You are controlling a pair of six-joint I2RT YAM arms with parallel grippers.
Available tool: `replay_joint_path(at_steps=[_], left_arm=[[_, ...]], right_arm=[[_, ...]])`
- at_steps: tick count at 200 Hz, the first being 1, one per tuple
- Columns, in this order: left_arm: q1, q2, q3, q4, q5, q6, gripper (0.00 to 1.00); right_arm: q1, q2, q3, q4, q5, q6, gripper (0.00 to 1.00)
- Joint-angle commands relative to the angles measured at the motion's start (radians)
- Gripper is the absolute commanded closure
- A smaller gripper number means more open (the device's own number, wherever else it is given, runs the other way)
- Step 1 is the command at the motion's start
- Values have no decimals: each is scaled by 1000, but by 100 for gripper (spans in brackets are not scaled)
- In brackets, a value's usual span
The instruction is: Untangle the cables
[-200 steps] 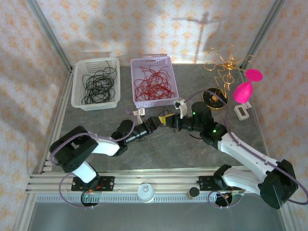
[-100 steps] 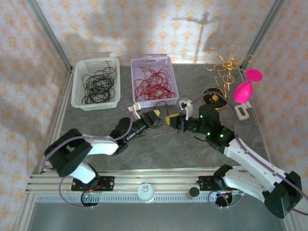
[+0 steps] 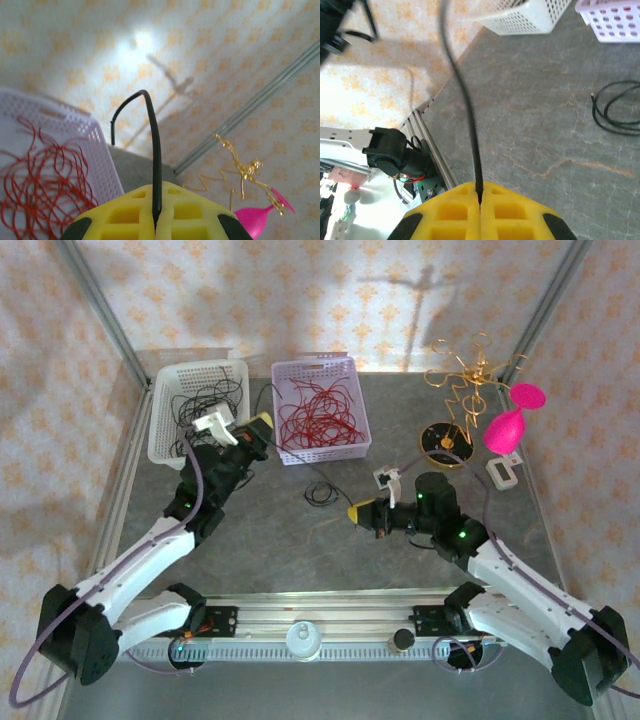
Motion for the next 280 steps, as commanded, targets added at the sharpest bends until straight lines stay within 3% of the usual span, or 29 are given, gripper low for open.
replay_joint_path(at_steps=[1,26,53,69,110,153,218,245,280], left_arm=[[52,-38,84,-147,5,125,100],[74,-34,170,-189,37,164,100],[84,-11,269,-233,36,209,100],[92,6,329,-266,27,227,100],[107,49,480,-336,28,287,100],[166,104,612,-425,2,363,100],[292,253,849,-521,-78,480,100],[350,314,850,-504,-171,513,100],[446,386,840,-480,-187,522,100]], right_arm=[[-4,28,3,29,-6,-3,100],[37,97,19,43,26,-26,100],[140,167,30,123,146,-84,100],[154,227,56,134,193,-111,93],[167,349,97,178,348,-188,96],[222,451,111,194,465,-299,83],[231,398,-32,338,567,-293,71],[230,384,-75,384,627,-293,69],[230,370,-95,405,627,-268,69]])
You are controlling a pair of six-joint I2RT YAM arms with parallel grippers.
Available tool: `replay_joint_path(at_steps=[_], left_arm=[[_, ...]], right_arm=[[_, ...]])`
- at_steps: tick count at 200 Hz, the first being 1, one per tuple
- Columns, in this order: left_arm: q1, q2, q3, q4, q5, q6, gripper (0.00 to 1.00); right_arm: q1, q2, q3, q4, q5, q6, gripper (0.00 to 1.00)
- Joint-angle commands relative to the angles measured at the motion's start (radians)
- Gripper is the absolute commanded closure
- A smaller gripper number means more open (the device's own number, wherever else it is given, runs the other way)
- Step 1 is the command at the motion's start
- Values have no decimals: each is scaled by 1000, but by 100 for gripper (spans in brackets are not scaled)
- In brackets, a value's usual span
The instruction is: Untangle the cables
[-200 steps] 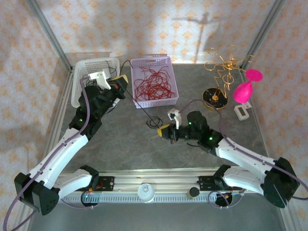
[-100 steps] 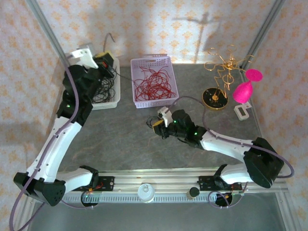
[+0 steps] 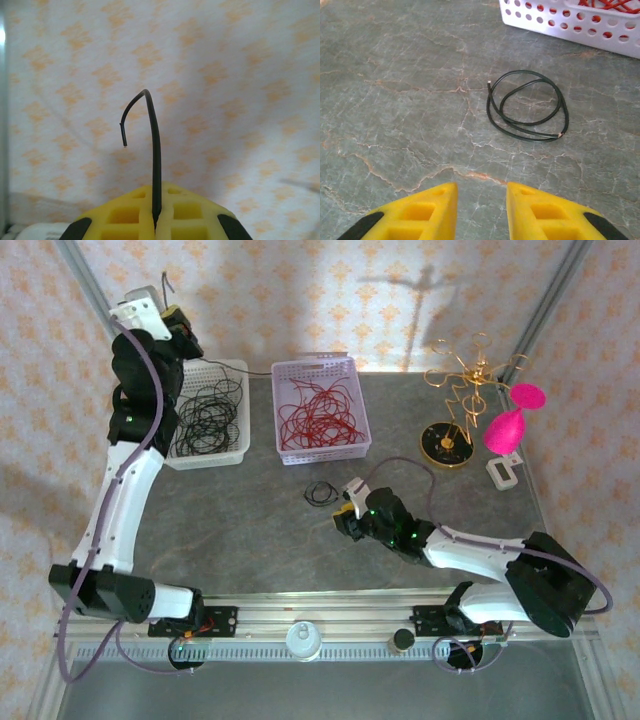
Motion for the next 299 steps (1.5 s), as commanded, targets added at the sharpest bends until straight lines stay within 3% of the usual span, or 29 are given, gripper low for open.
replay_joint_path(at_steps=[1,50,87,140,159,176,230,299], left_arm=[[53,37,0,-5,-57,43,100],[101,112,-108,-11,-149,107,100],[110,227,-184,-18,-57,67,100],[116,490,-95,-152,12,28,100],[125,560,-58,-196,26,19,79],[134,590,-36,-231,29,14,72],[153,533,-98,-219,47,16,60],[155,226,-243,-219,67,-37,43]], right_arm=[[2,-31,-17,69,40,15,69],[-1,-129,-12,44,45,72,68],[-12,-193,19,-29,57,71,67],[-65,-180,50,-145,143,123,66],[-101,-165,49,-158,143,159,65],[-122,-130,63,-183,156,177,65],[-131,13,129,-186,132,186,67],[-131,241,275,-186,69,202,69]])
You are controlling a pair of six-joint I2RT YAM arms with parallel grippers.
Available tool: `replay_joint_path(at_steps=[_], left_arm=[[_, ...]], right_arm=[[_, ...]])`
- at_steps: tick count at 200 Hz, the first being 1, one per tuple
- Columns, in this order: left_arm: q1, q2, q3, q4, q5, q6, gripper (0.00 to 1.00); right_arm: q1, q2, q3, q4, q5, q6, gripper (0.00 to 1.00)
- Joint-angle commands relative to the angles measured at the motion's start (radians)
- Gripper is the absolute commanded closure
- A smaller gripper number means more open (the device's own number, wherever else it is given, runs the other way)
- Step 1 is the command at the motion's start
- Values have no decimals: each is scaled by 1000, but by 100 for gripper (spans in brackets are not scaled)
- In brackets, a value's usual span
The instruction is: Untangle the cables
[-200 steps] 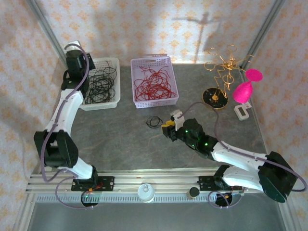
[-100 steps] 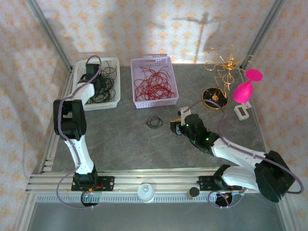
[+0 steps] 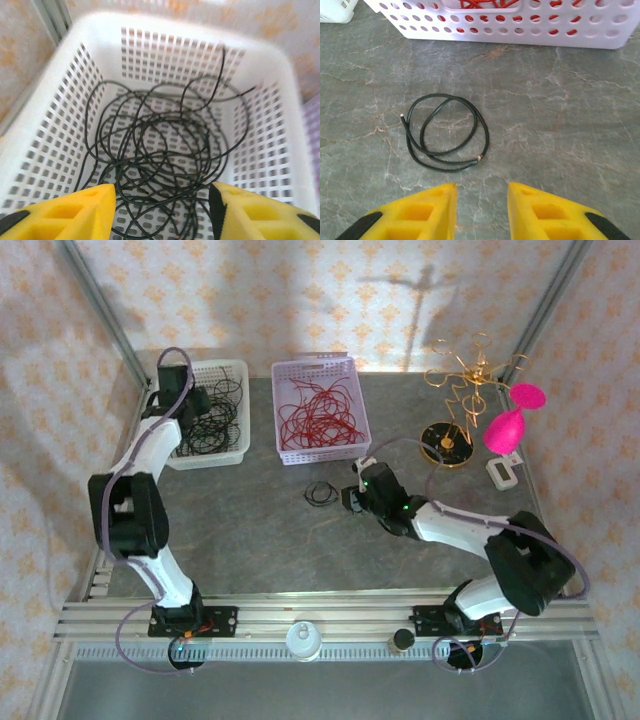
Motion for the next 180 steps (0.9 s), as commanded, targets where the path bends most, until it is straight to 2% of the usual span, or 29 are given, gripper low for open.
replay_joint_path(at_steps=[1,25,57,68,90,108,137,156,180], left_arm=[[9,-112,-69,-11,22,-34,43],[8,-272,-231,26,49,-80,42],[-11,-502,-492,124,185,-160,47],[-41,-563,-559,141,202,-184,49],[-163,-641,-651,150,195,-214,49],[-260,-682,-719,168,187,-245,49],[-421,-707,-818,250,171,-308,48],[-508,-651,-852,317,162,-318,47],[-564,-553,-885,434,212,-317,48]], right_arm=[[-4,61,57,3,-11,27,69],[-2,154,111,19,-10,60,68],[-2,260,170,38,9,137,67],[-1,284,186,44,25,174,67],[6,333,221,39,74,218,67],[19,376,246,32,100,229,67],[53,418,260,2,126,232,76],[71,400,227,2,142,241,87],[74,350,178,7,135,250,97]])
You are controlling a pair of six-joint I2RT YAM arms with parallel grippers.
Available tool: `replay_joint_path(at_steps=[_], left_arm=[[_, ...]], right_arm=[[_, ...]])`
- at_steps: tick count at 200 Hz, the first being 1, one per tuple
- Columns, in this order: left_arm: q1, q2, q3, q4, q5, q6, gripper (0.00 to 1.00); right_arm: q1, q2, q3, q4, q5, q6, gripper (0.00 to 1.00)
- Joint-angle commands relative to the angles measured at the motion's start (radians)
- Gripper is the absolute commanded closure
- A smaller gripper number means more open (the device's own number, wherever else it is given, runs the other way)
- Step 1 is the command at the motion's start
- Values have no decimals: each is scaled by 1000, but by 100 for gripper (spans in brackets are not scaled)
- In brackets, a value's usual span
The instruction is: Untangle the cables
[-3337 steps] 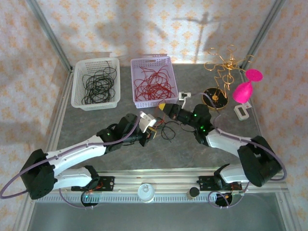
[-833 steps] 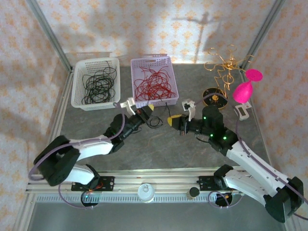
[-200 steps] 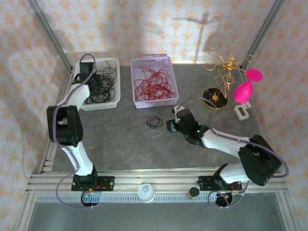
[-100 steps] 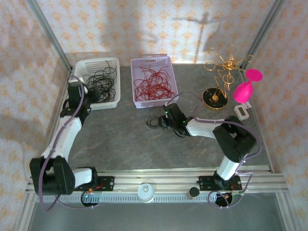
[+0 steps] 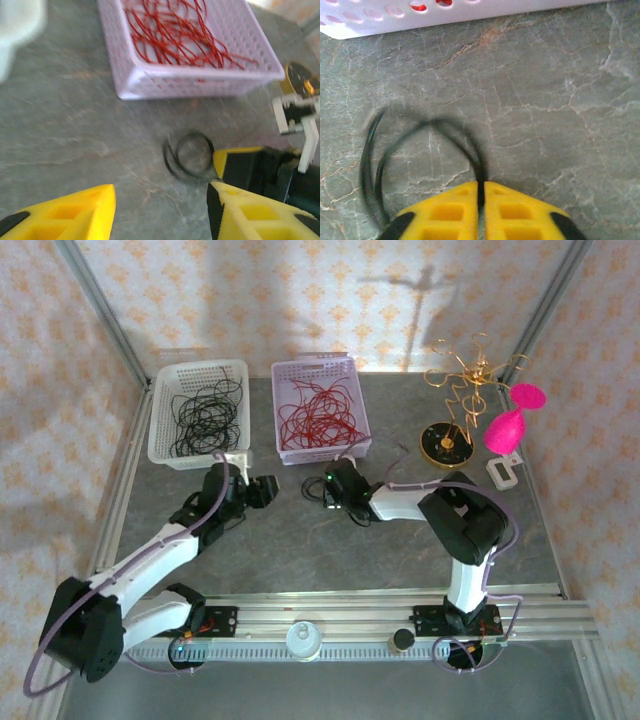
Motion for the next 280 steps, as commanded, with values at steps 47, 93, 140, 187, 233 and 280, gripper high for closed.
replay_joint_path(at_steps=[47,93,140,187,233,280], left_arm=[[-95,251,-63,394,175,-76,51],[-96,314,-128,594,223,-206,52],[-96,239,-133,507,157,-192,53],[-95,153,-150,418,148,-179,52],[-96,66,-195,355,119,-169,52],[-96,45,-189,329,119,-165,52]], right_arm=[[12,-221,-154,5,9,-14,100],[5,-368,-260,73,5,-54,100],[-54,-255,-187,108,7,-72,66],[-74,-95,-84,174,-4,-70,66],[-75,4,-17,213,38,-136,70],[-74,80,20,210,9,-119,85]])
